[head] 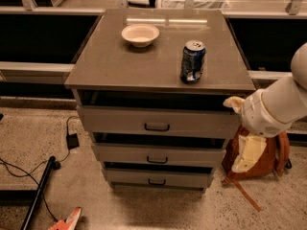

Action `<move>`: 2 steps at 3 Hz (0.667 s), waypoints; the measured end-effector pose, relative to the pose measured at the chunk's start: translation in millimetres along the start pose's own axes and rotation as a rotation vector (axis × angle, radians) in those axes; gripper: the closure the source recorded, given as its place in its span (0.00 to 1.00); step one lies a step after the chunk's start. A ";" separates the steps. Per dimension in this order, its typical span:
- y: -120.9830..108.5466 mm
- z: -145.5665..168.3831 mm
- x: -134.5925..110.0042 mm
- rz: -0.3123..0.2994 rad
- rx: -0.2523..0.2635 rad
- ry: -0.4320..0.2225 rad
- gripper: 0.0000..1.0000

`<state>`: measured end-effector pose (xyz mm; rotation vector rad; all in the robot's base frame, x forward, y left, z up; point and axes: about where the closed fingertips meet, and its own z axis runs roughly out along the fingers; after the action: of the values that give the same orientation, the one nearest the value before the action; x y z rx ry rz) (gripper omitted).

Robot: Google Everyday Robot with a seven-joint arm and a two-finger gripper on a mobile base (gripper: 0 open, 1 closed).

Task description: Open top drawer

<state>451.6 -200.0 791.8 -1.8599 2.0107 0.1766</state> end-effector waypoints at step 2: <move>1.4 14.8 0.9 -0.050 -0.016 -0.020 0.00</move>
Offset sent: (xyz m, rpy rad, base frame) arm 0.0067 0.0028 -0.0333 0.0111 -0.0012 0.0749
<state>453.1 -195.5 777.7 -1.9086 1.9524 0.1967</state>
